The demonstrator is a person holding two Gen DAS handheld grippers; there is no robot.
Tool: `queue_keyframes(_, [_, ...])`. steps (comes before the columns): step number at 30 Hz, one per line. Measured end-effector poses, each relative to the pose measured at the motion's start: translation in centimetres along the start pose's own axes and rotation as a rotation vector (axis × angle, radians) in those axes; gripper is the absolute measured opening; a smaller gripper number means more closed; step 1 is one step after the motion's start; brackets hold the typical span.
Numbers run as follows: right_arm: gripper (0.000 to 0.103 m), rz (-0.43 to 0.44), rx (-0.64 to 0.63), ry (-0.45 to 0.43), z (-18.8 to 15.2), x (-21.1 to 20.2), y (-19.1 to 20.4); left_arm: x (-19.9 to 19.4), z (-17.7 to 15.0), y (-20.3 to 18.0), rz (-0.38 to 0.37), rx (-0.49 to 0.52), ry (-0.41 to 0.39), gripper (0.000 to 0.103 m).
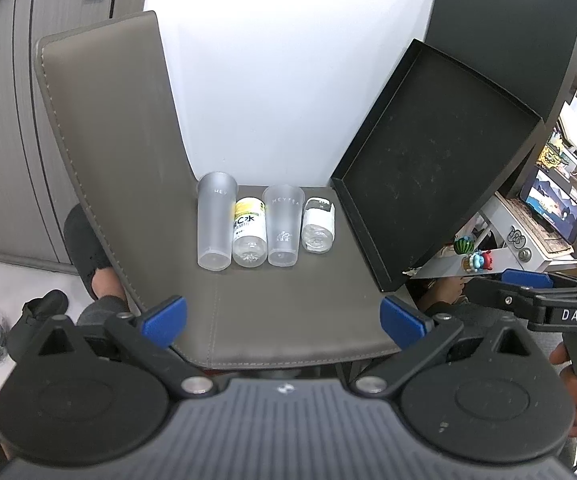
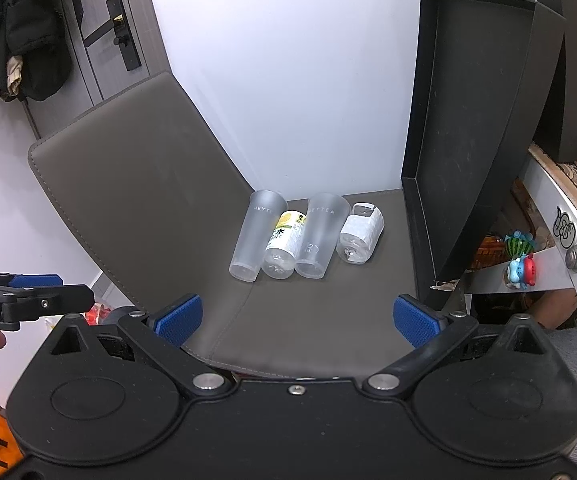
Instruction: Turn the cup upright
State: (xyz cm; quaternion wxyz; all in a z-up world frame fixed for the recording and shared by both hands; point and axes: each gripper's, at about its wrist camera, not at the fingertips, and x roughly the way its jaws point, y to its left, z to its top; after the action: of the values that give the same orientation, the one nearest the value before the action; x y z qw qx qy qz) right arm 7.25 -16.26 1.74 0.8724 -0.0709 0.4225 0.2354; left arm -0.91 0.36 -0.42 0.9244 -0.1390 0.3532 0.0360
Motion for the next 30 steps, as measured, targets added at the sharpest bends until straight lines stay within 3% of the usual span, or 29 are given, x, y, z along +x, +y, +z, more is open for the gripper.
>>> queue_keyframes(30, [0.103,-0.01,-0.007,0.004,0.13,-0.02,0.3,0.06,-0.11,0.62,-0.006,-0.015,-0.007,0.102])
